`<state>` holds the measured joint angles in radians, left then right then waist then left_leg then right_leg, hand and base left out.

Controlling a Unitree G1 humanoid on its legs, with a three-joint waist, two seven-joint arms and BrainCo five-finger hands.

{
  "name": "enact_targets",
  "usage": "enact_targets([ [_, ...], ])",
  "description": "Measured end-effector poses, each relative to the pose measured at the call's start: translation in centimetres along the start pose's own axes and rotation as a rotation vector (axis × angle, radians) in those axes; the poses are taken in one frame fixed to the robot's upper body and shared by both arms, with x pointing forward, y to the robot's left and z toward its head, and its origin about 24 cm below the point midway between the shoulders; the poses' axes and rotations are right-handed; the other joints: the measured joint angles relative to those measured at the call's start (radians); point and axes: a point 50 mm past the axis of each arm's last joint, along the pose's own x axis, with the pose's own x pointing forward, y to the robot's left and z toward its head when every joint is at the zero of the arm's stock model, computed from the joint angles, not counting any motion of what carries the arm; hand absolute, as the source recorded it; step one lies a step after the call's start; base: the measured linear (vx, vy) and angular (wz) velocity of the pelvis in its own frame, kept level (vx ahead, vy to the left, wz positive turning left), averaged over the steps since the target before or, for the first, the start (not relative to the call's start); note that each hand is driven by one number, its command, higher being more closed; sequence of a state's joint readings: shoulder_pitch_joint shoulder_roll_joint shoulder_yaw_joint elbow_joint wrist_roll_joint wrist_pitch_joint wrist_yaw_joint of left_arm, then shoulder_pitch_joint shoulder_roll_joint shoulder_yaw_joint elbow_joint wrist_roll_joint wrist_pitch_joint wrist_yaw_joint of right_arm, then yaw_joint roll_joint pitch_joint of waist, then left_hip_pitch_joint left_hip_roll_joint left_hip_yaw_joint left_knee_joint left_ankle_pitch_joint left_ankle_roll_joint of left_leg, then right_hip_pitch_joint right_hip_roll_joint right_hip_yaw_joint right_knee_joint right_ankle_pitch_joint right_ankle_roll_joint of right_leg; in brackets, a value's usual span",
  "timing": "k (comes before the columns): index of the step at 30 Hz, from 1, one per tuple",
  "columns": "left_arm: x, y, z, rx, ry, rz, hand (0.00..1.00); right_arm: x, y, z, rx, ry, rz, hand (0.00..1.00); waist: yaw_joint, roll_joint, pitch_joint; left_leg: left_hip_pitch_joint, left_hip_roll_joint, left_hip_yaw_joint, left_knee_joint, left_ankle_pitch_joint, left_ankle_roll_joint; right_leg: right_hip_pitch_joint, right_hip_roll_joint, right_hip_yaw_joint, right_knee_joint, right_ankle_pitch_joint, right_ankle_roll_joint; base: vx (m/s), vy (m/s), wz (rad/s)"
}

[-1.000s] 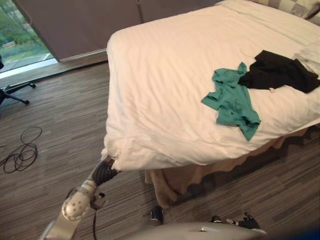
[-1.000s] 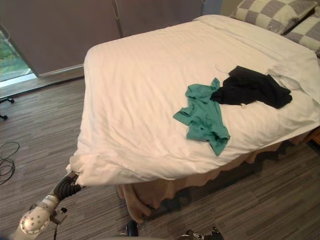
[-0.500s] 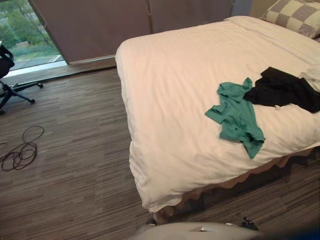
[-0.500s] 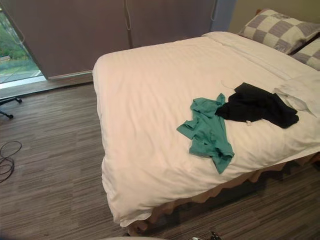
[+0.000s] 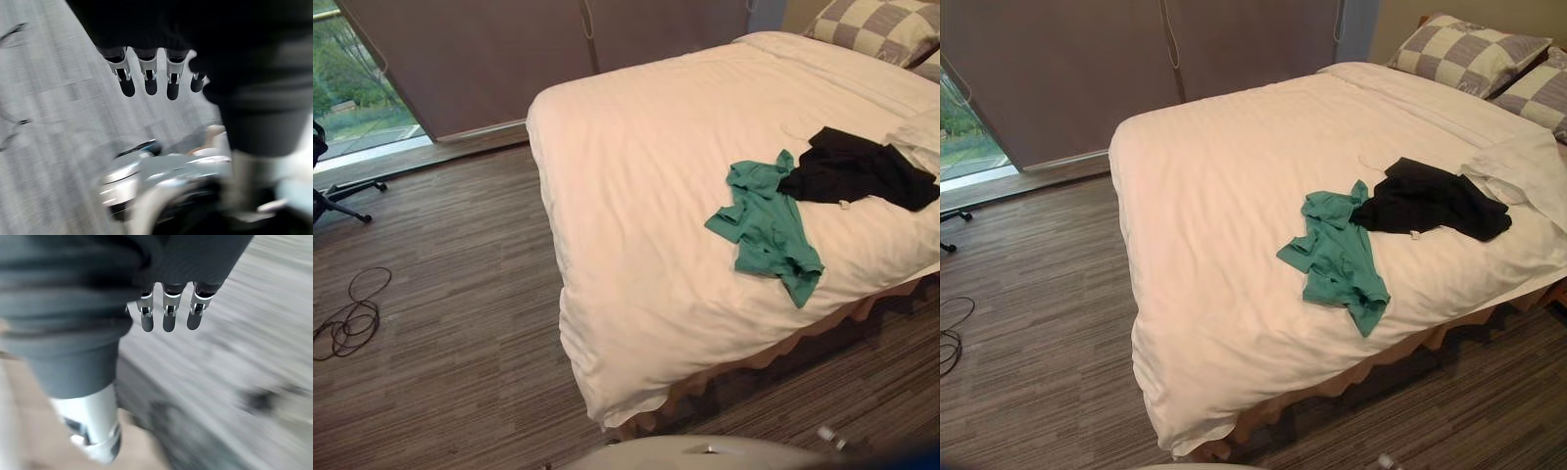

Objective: Tidy the bed and pick cloth on bed and put in laundry

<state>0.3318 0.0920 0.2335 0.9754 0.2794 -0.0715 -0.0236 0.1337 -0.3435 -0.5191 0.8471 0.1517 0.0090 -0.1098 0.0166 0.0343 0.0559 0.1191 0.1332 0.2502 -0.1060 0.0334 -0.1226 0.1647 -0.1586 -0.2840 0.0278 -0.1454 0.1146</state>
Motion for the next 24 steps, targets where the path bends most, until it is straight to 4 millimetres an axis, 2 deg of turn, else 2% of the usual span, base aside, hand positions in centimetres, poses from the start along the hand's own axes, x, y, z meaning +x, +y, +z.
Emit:
enact_targets([
  [1,0.0,0.0,0.1,-0.024,-0.003,0.009,0.0,0.4,-0.3,1.7,0.006,-0.053,-0.022,1.0,0.0,-0.003,0.0,-0.001,-0.003,-0.015,0.0,0.001,0.001,0.001,-0.002,-0.007,0.002,-0.001,0.001,0.07,-0.003,0.27],
  [2,0.0,0.0,0.1,-0.054,-0.004,0.024,0.0,1.0,-0.7,4.5,0.014,-0.124,-0.047,1.0,-0.002,-0.009,0.001,-0.007,-0.005,-0.027,0.0,0.002,0.002,0.002,-0.003,-0.019,0.005,-0.002,0.004,0.07,-0.01,0.47],
  [3,0.0,0.1,0.1,-0.089,-0.004,0.034,0.0,1.6,-0.6,9.4,0.014,-0.245,-0.063,1.0,-0.005,-0.015,0.001,-0.025,-0.009,-0.053,0.002,0.009,0.005,0.001,-0.005,-0.04,0.007,-0.002,0.004,0.06,-0.009,0.51],
  [4,0.1,0.1,0.4,-0.104,-0.013,0.042,0.0,1.6,0.4,12.5,-0.011,-0.328,-0.053,1.0,-0.003,-0.016,0.002,-0.034,-0.01,-0.067,0.004,0.013,0.005,0.0,-0.005,-0.05,0.008,-0.002,0.004,0.06,-0.007,0.41],
  [5,0.1,0.0,0.4,-0.111,-0.013,0.044,0.0,1.3,1.6,14.7,-0.035,-0.393,-0.027,1.0,-0.002,-0.015,0.003,-0.036,-0.01,-0.07,0.005,0.017,0.005,-0.001,-0.005,-0.051,0.009,-0.002,0.004,0.0,-0.021,0.13],
  [6,0.1,-0.4,0.4,-0.126,-0.015,0.047,0.0,-0.4,5.3,18.7,-0.083,-0.563,0.052,1.0,0.004,-0.016,0.009,-0.036,-0.007,-0.07,0.005,0.023,0.004,-0.006,-0.001,-0.05,0.008,-0.001,0.003,-0.01,-0.037,0.01],
  [7,0.2,-0.4,0.8,-0.119,-0.025,0.049,0.0,-2.6,8.4,20.8,-0.079,-0.699,0.117,1.0,0.005,-0.024,0.015,-0.037,-0.001,-0.069,0.005,0.024,0.002,-0.007,0.005,-0.05,0.009,0.0,0.003,-0.01,-0.059,0.01],
  [8,0.3,-0.2,1.3,-0.102,-0.039,0.054,0.0,-5.7,12.2,22.3,-0.011,-0.831,0.215,1.0,0.025,-0.019,0.019,-0.037,0.006,-0.07,0.006,0.028,-0.003,-0.005,0.012,-0.051,0.01,0.002,0.0,0.03,-0.053,0.06],
  [11,0.4,-0.8,2.1,-0.101,-0.068,0.059,0.0,-11.3,20.5,22.4,0.023,-0.928,0.456,1.0,0.07,-0.015,0.02,-0.05,0.004,-0.1,0.006,0.034,0.001,0.006,0.015,-0.071,0.007,0.002,0.0,0.04,-0.027,0.31],
  [12,0.4,-0.9,2.2,-0.103,-0.072,0.057,0.0,-12.1,21.5,22.4,0.03,-0.934,0.492,1.0,0.077,-0.016,0.021,-0.058,0.003,-0.107,0.006,0.037,0.002,0.006,0.014,-0.081,0.007,0.002,0.0,0.04,0.008,0.57],
  [14,0.4,-0.9,2.6,-0.11,-0.099,0.066,0.0,-15.6,24.8,22.9,0.041,-0.996,0.619,1.0,0.1,-0.022,0.04,-0.076,-0.007,-0.151,0.006,0.051,0.003,0.018,0.01,-0.118,0.007,0.005,0.005,0.03,0.017,0.51],
  [15,0.4,-0.8,2.8,-0.11,-0.109,0.072,0.0,-16.6,25.5,23.2,0.045,-1.018,0.651,1.0,0.106,-0.026,0.05,-0.077,-0.007,-0.156,0.006,0.055,0.003,0.018,0.01,-0.121,0.007,0.01,0.012,0.02,0.025,0.35],
  [17,0.2,-0.4,3.0,-0.114,-0.134,0.086,0.0,-21.6,28.3,24.8,0.044,-1.142,0.795,1.0,0.139,-0.047,0.071,-0.101,-0.008,-0.169,0.007,0.068,0.008,0.015,0.012,-0.137,0.005,0.016,0.012,0.0,0.016,0.27],
  [18,0.2,-0.4,3.2,-0.113,-0.143,0.088,0.0,-22.8,28.7,25.4,0.048,-1.177,0.823,1.0,0.146,-0.052,0.08,-0.103,-0.008,-0.179,0.007,0.069,0.008,0.015,0.013,-0.144,0.004,0.016,0.012,-0.04,0.006,0.25],
  [20,0.1,-0.2,3.4,-0.116,-0.162,0.096,0.0,-28.0,30.1,27.3,0.099,-1.294,0.944,1.0,0.197,-0.072,0.104,-0.123,-0.01,-0.21,0.007,0.08,0.006,0.016,0.016,-0.169,0.004,0.016,0.012,-0.06,-0.004,0.35],
  [21,0.1,-0.1,3.5,-0.114,-0.165,0.097,0.0,-29.3,30.3,27.7,0.115,-1.321,0.977,1.0,0.201,-0.079,0.109,-0.133,-0.01,-0.221,0.007,0.084,0.005,0.015,0.017,-0.181,0.003,0.016,0.012,-0.07,-0.014,0.61],
  [22,0.2,0.1,3.8,-0.107,-0.177,0.097,0.0,-31.7,30.8,28.4,0.146,-1.361,1.042,1.0,0.221,-0.084,0.125,-0.154,-0.011,-0.253,0.007,0.09,0.003,0.016,0.019,-0.211,-0.001,0.016,0.011,-0.06,-0.011,0.61],
  [23,0.2,0.2,4.0,-0.099,-0.188,0.098,0.0,-32.6,31.1,28.5,0.157,-1.367,1.07,1.0,0.227,-0.091,0.13,-0.167,-0.012,-0.268,0.007,0.094,0.001,0.014,0.022,-0.224,-0.005,0.014,0.009,-0.07,-0.041,0.71],
  [24,0.2,0.5,5.1,-0.084,-0.232,0.1,0.0,-34.1,31.8,28.6,0.171,-1.353,1.125,1.0,0.252,-0.102,0.146,-0.182,-0.01,-0.293,0.007,0.099,-0.001,0.013,0.028,-0.24,-0.012,0.008,-0.001,-0.08,-0.041,0.55],
])
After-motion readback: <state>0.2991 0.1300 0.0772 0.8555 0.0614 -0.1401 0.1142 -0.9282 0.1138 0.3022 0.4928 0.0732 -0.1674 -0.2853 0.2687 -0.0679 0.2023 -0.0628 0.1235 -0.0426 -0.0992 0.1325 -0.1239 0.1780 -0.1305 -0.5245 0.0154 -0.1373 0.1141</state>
